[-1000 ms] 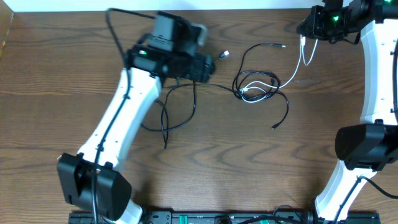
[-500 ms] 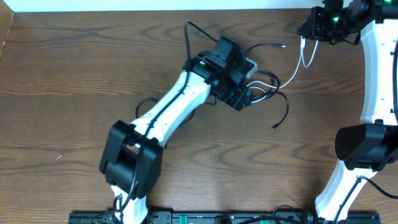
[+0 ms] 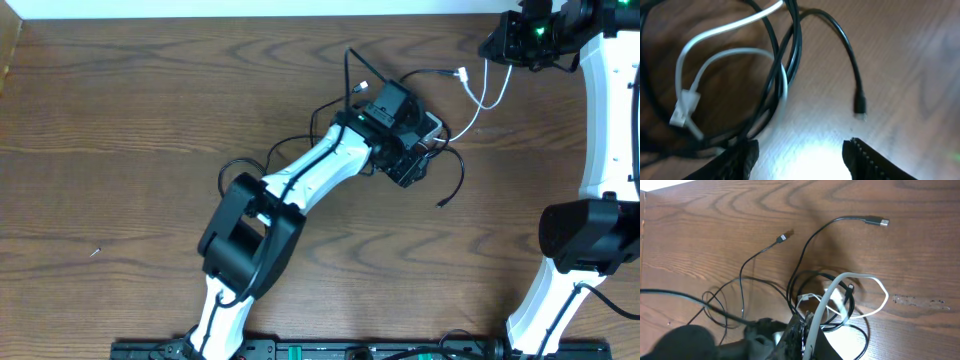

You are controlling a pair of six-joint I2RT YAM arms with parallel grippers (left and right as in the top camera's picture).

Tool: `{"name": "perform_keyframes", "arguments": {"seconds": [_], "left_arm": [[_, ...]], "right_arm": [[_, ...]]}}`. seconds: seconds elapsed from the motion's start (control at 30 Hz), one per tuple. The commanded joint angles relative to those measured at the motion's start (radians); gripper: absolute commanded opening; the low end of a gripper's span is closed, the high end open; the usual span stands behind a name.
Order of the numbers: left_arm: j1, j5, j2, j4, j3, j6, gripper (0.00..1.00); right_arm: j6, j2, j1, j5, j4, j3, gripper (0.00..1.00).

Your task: Untangle cables

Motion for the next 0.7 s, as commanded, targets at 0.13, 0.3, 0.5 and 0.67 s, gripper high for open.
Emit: {"name": "perform_keyframes", "arguments": {"seconds": [0.13,0.3,0.5,0.67], "left_arm": [[-0.016,-0.103,0.036,0.026,-0.004,0.021,0.54],[-0.017,-0.103,0.044,0.033,-0.019,0.021,0.53],[-0.016,-0.103,0.045,0.046,-0.042,0.021,0.51],[-0.017,-0.125,0.045,0.051,-0.047,0.021,0.47]], "right_arm": [[-0.016,-0.008,0.003,0.005,-0.006,0.003,0.01],[-0.016,-0.008,0.003,0.005,-0.005,-0.002,0.01],[-0.016,-0.008,0.003,0.005,-0.005,-0.003,0.01],[-0.016,-0.008,0.003,0.005,-0.006,-0.006,0.01]]}}
